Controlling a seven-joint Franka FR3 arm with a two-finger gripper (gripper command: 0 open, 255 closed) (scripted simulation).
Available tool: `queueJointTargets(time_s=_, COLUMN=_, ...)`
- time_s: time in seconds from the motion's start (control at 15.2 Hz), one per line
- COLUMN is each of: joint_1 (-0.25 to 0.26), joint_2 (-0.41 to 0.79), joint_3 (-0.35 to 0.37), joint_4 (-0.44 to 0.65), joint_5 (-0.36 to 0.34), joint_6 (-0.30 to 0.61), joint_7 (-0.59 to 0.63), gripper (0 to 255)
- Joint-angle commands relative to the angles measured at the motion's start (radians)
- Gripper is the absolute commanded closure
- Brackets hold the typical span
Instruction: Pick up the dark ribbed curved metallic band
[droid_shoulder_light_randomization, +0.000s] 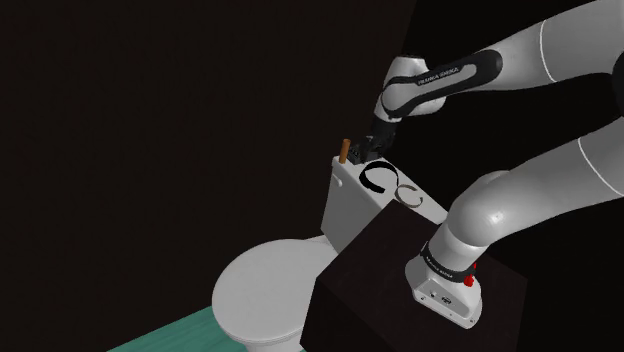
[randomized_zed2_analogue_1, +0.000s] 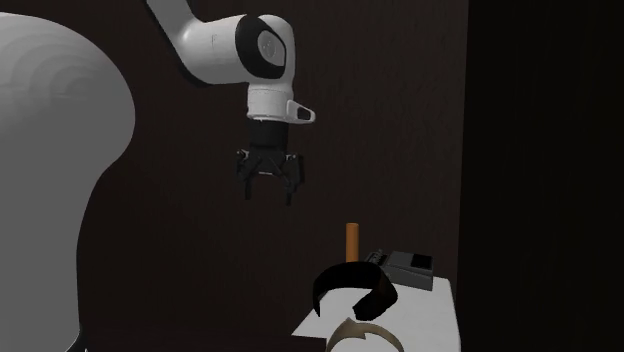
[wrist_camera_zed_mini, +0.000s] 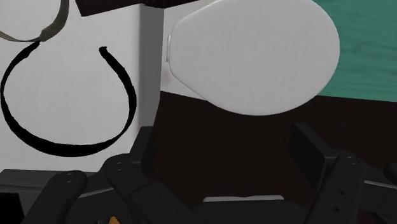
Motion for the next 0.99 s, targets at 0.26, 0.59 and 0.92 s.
queueJointTargets(time_s=0.26, joint_1=-0.018, joint_2=0.208, joint_3=-0.084, joint_4=-0.011, joint_5=0.012, joint_6=0.244, joint_7=-0.088, gripper=0)
queueJointTargets(time_s=0.59, joint_1=-0.002, joint_2=0.427, joint_3=-0.151, joint_4=0.033, joint_5=0.136, joint_6=0.427, joint_7=-0.229, gripper=0)
queueJointTargets(time_s=0.92, joint_1=-0.009, joint_2=0.565, joint_3=-0.143, joint_4=0.071, joint_5=0.294, joint_6=0.520, joint_7=-0.365, gripper=0)
